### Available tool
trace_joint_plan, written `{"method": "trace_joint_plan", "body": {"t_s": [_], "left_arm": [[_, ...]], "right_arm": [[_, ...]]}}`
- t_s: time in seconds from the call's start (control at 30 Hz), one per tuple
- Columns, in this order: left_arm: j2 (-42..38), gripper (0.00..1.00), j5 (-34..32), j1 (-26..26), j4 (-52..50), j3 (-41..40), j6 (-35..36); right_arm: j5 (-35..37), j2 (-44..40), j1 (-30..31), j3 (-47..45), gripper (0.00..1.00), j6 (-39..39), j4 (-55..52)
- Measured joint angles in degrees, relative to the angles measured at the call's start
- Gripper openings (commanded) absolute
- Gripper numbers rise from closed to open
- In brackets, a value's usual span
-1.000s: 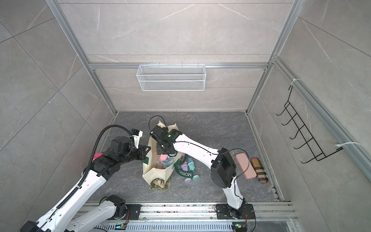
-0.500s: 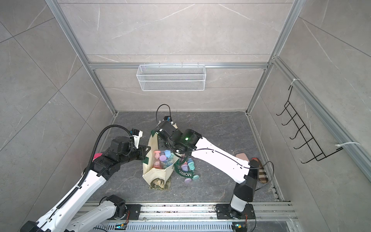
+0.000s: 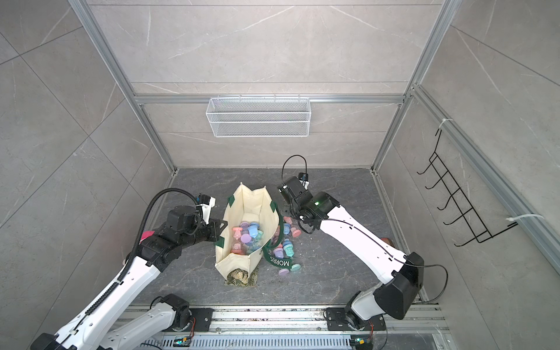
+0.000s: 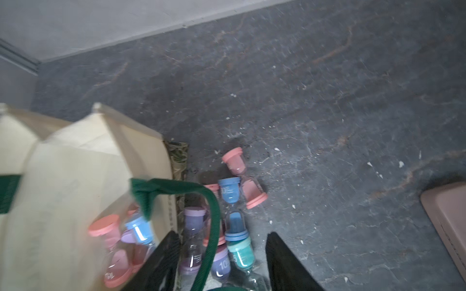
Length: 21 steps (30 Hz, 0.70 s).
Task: Put the hourglass into the canvas bag
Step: Place the hourglass in the canvas bag, then pick up the hourglass from the center of the board.
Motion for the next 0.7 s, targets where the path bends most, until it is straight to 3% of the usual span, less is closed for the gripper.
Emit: {"method": "trace_joint_plan", "body": {"t_s": [0.27, 0.7], "left_arm": [[0.0, 0.00, 0.0, 0.0, 0.0, 0.0, 0.0], [0.0, 0.00, 0.0, 0.0, 0.0, 0.0, 0.0]], "right_arm": [[-6.5, 4.9, -2.8, -5.6, 0.59, 0.8, 2.3], [-9.6, 14.4, -8.0, -8.7, 0.59, 0.5, 6.5]]}}
